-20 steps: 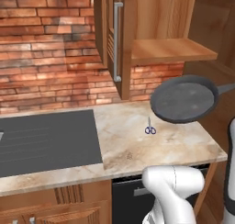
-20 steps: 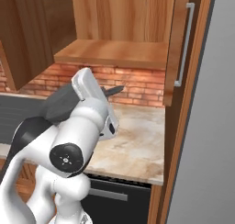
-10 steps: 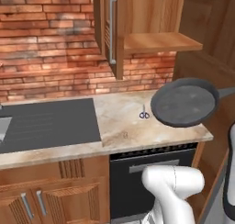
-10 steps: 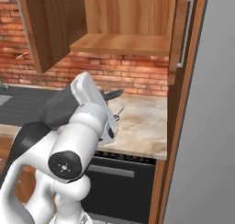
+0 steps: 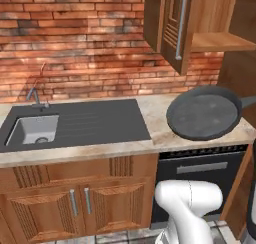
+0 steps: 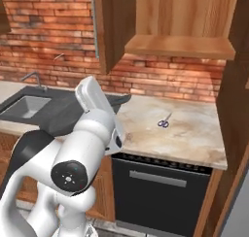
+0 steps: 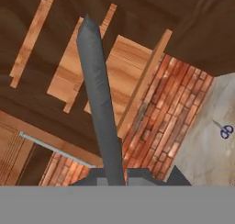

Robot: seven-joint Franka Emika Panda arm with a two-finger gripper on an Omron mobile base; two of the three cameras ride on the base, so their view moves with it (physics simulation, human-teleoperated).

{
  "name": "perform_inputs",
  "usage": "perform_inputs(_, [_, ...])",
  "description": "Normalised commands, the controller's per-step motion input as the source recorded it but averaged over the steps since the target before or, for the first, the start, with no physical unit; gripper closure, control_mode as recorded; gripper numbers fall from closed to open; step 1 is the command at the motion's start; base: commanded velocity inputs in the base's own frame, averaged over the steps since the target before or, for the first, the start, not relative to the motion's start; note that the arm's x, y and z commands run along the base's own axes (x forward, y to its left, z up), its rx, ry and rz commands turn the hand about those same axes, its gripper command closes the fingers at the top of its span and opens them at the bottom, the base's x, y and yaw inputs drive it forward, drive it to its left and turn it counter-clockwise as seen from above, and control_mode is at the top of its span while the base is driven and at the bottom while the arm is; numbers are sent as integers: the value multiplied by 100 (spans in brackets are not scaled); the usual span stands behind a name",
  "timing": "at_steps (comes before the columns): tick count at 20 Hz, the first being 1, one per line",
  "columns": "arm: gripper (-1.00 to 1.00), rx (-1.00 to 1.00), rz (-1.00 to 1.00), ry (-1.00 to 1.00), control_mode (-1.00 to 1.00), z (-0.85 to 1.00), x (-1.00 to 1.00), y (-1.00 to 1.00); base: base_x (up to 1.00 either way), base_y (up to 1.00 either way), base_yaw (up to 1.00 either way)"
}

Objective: Pick the pan from the cabinet and place it on the stove. Then turn on the stove burner for the pan.

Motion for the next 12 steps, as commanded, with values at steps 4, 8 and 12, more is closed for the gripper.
perform_inputs(4, [100, 0, 0, 0, 100, 0, 0, 0, -35, 79, 23])
perform_inputs(8, [100, 0, 0, 0, 100, 0, 0, 0, -37, 70, 23])
perform_inputs(12, [100, 0, 0, 0, 100, 0, 0, 0, -31, 79, 24])
